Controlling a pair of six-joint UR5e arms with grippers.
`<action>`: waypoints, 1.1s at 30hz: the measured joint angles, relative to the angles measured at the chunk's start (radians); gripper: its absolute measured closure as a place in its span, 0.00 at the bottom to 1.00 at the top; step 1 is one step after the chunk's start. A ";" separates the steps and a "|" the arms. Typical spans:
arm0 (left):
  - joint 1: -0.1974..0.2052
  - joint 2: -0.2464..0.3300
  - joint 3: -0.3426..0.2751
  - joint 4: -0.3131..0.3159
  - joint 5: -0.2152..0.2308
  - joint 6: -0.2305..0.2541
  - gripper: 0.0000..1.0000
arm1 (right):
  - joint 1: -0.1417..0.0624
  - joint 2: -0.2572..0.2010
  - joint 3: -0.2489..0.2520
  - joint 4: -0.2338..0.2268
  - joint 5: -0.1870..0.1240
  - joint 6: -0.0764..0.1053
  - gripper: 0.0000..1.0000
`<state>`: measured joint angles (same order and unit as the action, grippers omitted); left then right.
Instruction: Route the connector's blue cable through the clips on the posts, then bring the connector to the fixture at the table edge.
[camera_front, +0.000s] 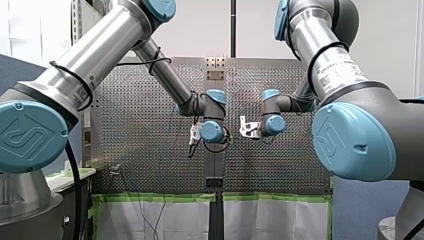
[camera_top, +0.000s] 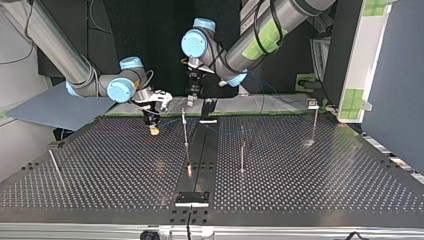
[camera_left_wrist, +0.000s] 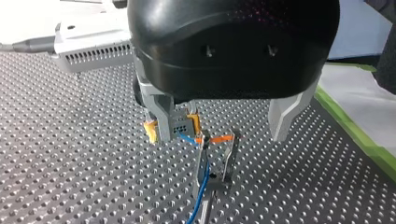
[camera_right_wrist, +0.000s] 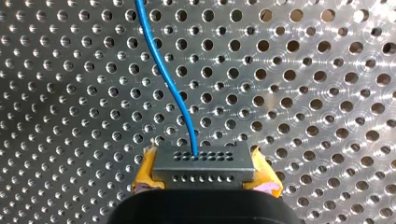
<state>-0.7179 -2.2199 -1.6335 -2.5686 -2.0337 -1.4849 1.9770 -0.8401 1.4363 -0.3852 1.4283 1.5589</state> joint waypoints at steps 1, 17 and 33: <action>0.000 0.000 0.000 -0.001 0.004 -0.004 0.01 | 0.000 0.000 0.000 0.000 0.000 0.000 0.98; 0.009 0.000 0.000 -0.035 0.017 -0.107 0.01 | 0.000 0.000 0.000 -0.001 0.000 0.000 0.98; 0.008 0.000 0.000 -0.036 0.026 -0.110 0.01 | 0.000 0.000 0.000 0.000 0.000 -0.002 0.98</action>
<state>-0.7099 -2.2198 -1.6333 -2.6049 -2.0080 -1.5953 1.9771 -0.8401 1.4364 -0.3854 1.4283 1.5573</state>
